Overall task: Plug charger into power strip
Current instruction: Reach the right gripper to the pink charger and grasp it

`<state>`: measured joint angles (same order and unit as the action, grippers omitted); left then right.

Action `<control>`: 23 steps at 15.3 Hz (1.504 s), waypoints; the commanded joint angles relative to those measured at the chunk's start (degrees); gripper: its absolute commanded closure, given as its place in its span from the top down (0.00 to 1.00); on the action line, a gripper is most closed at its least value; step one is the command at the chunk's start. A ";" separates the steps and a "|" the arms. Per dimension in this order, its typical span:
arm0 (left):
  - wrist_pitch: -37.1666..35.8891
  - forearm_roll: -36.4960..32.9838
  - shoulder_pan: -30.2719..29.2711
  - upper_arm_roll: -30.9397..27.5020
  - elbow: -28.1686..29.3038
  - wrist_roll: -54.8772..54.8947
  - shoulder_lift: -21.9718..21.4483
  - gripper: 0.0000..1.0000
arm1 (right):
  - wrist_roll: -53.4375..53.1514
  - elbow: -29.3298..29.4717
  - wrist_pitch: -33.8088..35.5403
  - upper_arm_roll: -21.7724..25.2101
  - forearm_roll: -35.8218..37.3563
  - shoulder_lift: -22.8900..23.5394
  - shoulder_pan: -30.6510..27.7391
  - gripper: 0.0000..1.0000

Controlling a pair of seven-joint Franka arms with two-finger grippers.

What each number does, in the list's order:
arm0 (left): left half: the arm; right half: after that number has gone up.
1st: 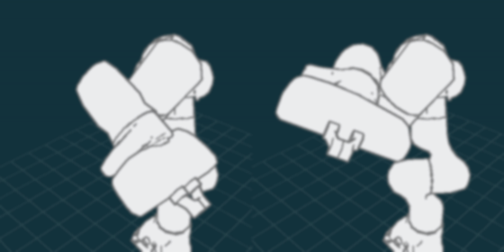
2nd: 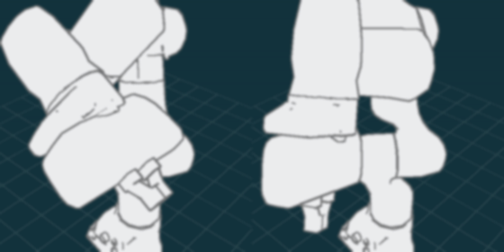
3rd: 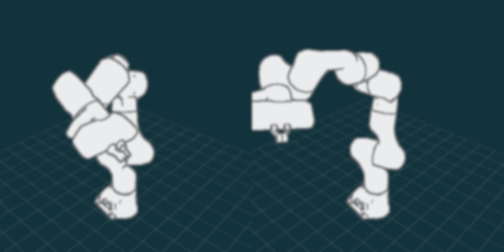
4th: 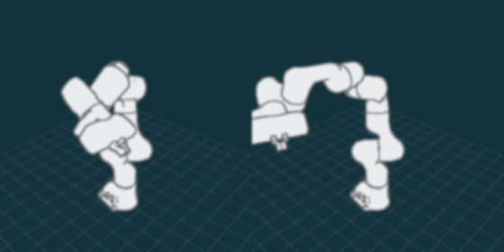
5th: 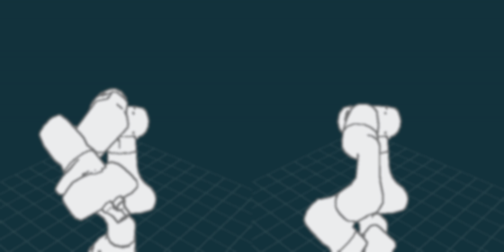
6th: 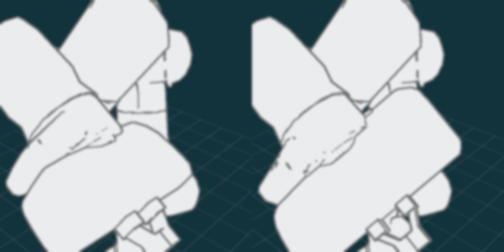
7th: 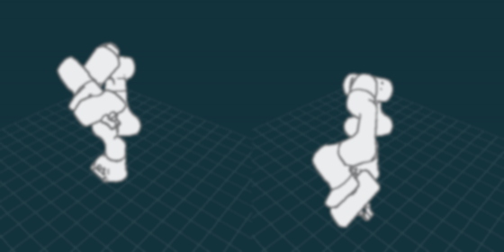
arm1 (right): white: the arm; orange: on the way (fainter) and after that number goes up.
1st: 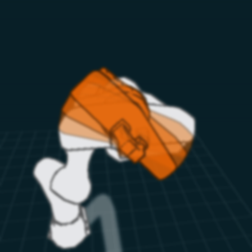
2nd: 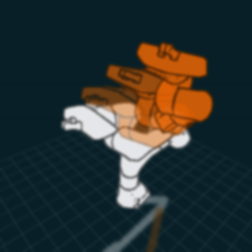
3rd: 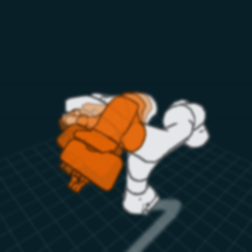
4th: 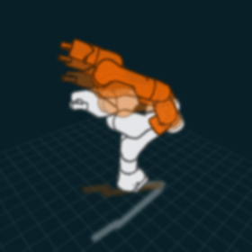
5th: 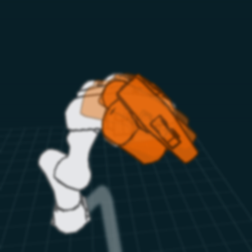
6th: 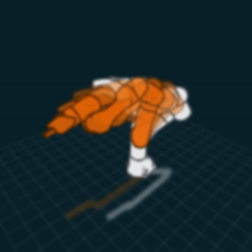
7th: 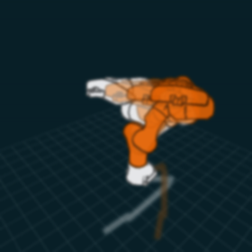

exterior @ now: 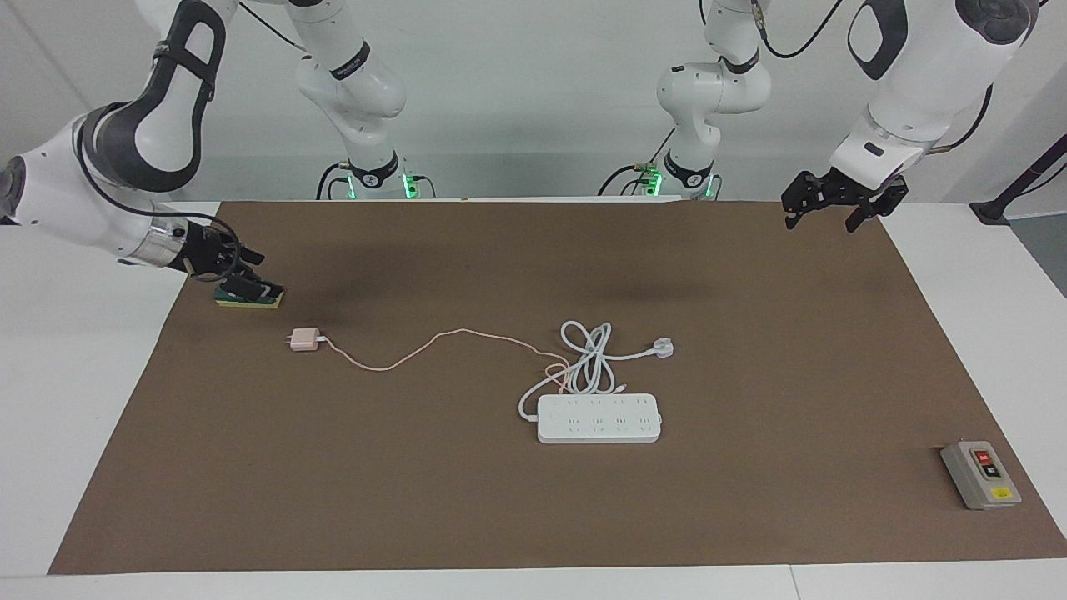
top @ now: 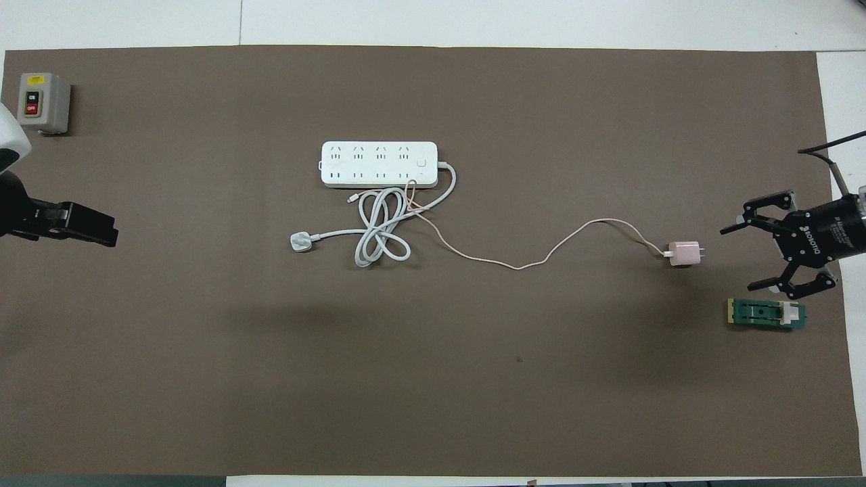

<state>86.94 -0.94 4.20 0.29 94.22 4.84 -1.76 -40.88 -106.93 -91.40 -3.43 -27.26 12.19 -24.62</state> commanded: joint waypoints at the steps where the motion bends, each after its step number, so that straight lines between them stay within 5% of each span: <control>1: -0.45 0.33 -0.33 0.06 0.88 0.26 -1.23 1.00 | -0.25 -0.47 -1.40 -0.35 -4.80 4.49 -4.01 1.00; 5: -0.37 0.33 -0.33 -0.02 0.88 0.34 -1.23 1.00 | 1.51 -2.65 -4.56 -0.35 -13.23 7.40 -4.82 1.00; 9: 0.07 0.76 -0.42 0.06 1.13 0.78 -1.31 1.00 | 8.35 -6.70 -9.84 -0.35 -13.96 9.69 -3.94 1.00; 12: 1.13 10.49 -4.10 -0.02 3.77 1.92 -2.28 1.00 | 9.42 -6.97 -12.03 -0.35 -14.04 10.74 -3.33 1.00; 21: 1.48 25.70 -9.12 -0.02 6.24 9.48 0.44 1.00 | 13.37 -8.20 -16.17 -0.35 -17.91 13.03 -3.24 1.00; 23: 1.65 30.80 -10.17 -0.02 6.24 9.57 1.93 1.00 | 13.72 -8.29 -16.70 -0.35 -17.91 13.12 -3.15 0.79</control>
<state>87.67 25.23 -4.56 0.12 99.60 13.26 -0.92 -29.68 -114.10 -105.88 -3.65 -43.80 25.17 -27.87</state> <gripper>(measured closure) 0.000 0.066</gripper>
